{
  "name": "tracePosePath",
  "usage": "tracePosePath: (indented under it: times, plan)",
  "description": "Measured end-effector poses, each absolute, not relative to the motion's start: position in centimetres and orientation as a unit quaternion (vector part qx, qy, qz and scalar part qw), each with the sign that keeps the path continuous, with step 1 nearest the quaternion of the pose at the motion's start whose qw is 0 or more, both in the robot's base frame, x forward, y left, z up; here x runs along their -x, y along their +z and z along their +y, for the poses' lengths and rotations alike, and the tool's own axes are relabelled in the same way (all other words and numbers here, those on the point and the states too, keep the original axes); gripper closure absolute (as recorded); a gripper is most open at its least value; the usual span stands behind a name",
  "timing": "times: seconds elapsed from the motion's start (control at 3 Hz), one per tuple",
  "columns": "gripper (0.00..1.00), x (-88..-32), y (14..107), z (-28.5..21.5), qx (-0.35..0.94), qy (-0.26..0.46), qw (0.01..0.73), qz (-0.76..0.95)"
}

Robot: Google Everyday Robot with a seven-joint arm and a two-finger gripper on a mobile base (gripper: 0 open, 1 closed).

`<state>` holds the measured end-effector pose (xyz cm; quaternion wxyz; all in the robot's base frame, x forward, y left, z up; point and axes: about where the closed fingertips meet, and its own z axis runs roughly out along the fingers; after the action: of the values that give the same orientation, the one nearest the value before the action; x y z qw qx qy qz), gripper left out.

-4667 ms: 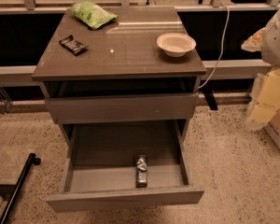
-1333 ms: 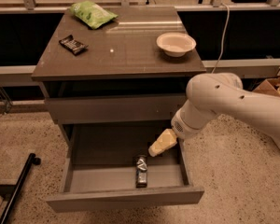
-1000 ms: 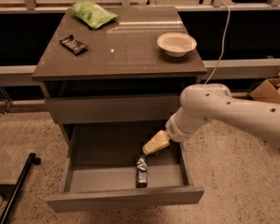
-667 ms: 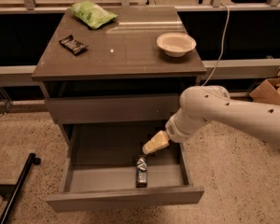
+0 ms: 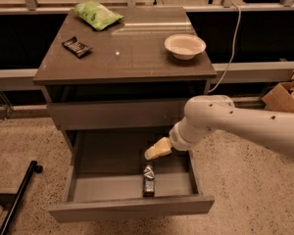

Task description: Pick redbull can from middle drawer and place on counter

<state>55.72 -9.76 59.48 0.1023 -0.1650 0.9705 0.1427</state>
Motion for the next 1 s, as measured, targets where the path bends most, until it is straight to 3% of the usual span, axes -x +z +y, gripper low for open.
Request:
tracePosePath:
  times: [1.0]
  plan:
    - [0.0,-60.1,45.5,-5.1,0.044,0.148,0.038,0.987]
